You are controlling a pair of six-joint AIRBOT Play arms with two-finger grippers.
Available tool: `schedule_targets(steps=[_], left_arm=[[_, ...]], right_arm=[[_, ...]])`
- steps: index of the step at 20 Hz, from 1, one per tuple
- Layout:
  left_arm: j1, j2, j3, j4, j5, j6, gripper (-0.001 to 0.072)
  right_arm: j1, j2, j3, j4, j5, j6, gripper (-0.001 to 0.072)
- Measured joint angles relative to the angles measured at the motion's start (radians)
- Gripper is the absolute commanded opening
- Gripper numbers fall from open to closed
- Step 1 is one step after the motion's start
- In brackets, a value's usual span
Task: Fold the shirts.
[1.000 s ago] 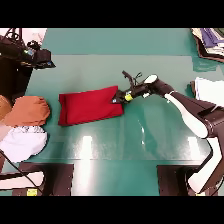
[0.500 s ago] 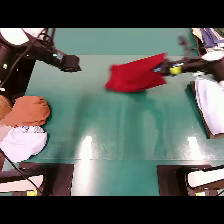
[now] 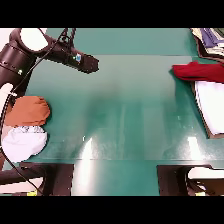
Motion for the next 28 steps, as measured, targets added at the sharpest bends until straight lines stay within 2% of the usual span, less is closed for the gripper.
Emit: schedule_targets(steps=[4, 7, 13, 17, 21, 22, 23, 24, 25, 28], left_arm=[[-0.006, 0.000, 0.000, -0.003, 0.018, -0.001, 0.0029], [-0.007, 0.000, 0.000, -0.003, 0.027, -0.001, 0.0028], [-0.007, 0.000, 0.000, -0.003, 0.027, -0.002, 0.0028], [-0.007, 0.000, 0.000, -0.004, 0.013, -0.004, 0.0028], [-0.007, 0.000, 0.000, -0.004, -0.011, -0.002, 0.0028], [-0.007, 0.000, 0.000, -0.004, -0.014, -0.002, 0.0028], [-0.007, 0.000, 0.000, -0.004, -0.018, -0.001, 0.0028], [-0.007, 0.000, 0.000, -0.004, -0.019, -0.001, 0.0028], [-0.007, 0.000, 0.000, -0.004, -0.020, 0.000, 0.0029], [-0.007, 0.000, 0.000, -0.004, -0.024, 0.006, 0.0029]], right_arm=[[-0.064, 0.003, 0.059, 0.071, -0.004, 0.000, 0.0016], [-0.080, 0.005, 0.171, 0.095, 0.048, 0.000, 0.0016], [-0.135, 0.048, 0.313, 0.027, 0.179, 0.043, 0.0016], [-0.204, 0.130, 0.216, -0.069, 0.245, 0.062, 0.0016], [-0.280, 0.235, 0.020, -0.159, 0.289, 0.068, 0.0020], [-0.297, 0.266, -0.033, -0.193, 0.298, 0.068, 0.0095], [-0.312, 0.293, -0.081, -0.229, 0.309, 0.068, 0.0302], [-0.327, 0.324, -0.130, -0.277, 0.320, 0.068, 0.0437], [-0.341, 0.352, -0.173, -0.322, 0.327, 0.068, 0.0466], [-0.384, 0.428, -0.277, -0.438, 0.340, 0.069, 0.0472]])
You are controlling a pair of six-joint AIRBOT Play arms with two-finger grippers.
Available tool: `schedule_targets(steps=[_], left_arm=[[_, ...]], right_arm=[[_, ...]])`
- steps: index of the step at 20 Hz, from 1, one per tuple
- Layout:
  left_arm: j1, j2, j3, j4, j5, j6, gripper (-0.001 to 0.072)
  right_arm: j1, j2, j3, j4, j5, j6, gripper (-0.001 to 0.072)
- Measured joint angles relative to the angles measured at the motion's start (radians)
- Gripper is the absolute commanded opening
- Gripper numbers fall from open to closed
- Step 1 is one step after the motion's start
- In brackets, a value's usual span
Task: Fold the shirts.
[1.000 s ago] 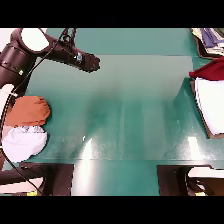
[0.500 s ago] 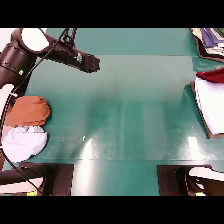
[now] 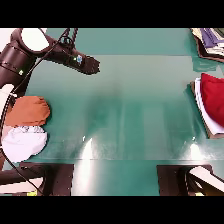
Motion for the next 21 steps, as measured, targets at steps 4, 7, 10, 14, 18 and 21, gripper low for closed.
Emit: schedule_targets(steps=[4, 7, 10, 14, 18, 21], left_arm=[[0.000, 0.000, 0.000, 0.000, -0.010, 0.004, 0.0029], [0.000, 0.000, 0.000, 0.000, -0.014, 0.005, 0.0029], [0.000, 0.000, 0.000, -0.005, -0.018, 0.004, 0.0029], [0.000, 0.000, 0.000, -0.008, -0.004, 0.004, 0.0029], [0.000, 0.000, 0.000, -0.011, 0.029, 0.003, 0.0029], [0.000, 0.000, 0.000, -0.011, 0.058, 0.003, 0.0029]], right_arm=[[-0.018, 0.065, -0.053, -0.062, 0.002, 0.001, 0.0471], [0.037, 0.090, -0.066, -0.029, -0.007, 0.005, 0.0470], [0.158, 0.100, -0.072, 0.093, -0.020, 0.030, 0.0448], [0.399, 0.105, -0.074, 0.187, -0.059, 0.045, 0.0233], [0.618, 0.106, -0.074, 0.217, -0.108, 0.040, 0.0017], [0.721, 0.106, -0.074, 0.226, -0.127, 0.032, 0.0017]])
